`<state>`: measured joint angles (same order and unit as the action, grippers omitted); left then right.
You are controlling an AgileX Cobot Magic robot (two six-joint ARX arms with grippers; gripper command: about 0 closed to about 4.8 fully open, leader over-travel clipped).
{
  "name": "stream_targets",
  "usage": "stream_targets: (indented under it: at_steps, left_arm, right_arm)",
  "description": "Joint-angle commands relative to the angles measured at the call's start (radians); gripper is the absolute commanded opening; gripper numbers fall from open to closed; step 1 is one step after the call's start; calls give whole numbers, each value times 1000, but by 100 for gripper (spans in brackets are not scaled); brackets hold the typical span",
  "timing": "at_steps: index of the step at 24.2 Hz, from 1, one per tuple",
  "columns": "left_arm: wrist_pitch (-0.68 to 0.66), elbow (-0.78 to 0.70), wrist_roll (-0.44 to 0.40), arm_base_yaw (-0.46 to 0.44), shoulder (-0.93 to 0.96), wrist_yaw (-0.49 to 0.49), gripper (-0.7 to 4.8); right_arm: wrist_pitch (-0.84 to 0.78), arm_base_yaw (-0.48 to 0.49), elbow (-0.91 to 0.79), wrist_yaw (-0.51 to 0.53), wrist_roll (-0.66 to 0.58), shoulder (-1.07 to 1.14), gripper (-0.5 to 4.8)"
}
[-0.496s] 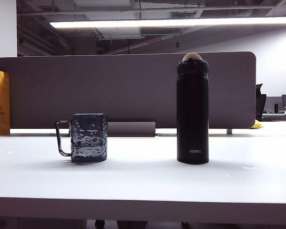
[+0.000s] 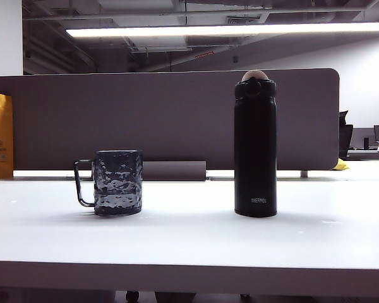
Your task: Pick up the black thermos, pour some water into the cup, then place the black thermos back on the table.
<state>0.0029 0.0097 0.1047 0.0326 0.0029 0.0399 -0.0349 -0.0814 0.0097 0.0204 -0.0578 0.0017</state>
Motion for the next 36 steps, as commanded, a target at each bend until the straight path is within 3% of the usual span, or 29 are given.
stream_targets:
  at_steps: [1, 2, 3, 4, 5, 8, 13, 20, 29, 36]
  left_arm:
    - [14, 32, 69, -2, 1, -56, 315]
    - [14, 45, 68, -2, 1, -73, 479]
    - [14, 62, 71, -2, 1, -86, 479]
    - [13, 78, 72, -2, 1, -94, 479]
    - [13, 93, 72, -2, 1, -112, 479]
    - [13, 164, 92, -2, 8, -173, 479]
    - [21, 312, 94, -2, 132, -290, 479]
    - [287, 463, 125, 26, 528, -340, 479]
    - [310, 632, 127, 240, 890, -340, 479]
    - [307, 636, 31, 368, 996, -384, 479]
  right_arm:
    - [-50, -2, 39, 37, -25, 0, 215]
    - [-40, -3, 58, 39, -36, 0, 324]
    - [-13, -3, 89, 39, -41, 1, 422]
    - [13, -3, 118, 39, -39, 2, 470]
    - [36, -2, 148, 39, -23, 7, 479]
    - [41, -2, 249, 58, 106, 50, 479]
    - [32, -2, 436, 115, 69, 257, 479]
    - [52, -9, 678, 143, 5, 599, 479]
    - [-21, -179, 713, 180, 32, 859, 479]
    - [-134, -249, 683, 177, 39, 1032, 479]
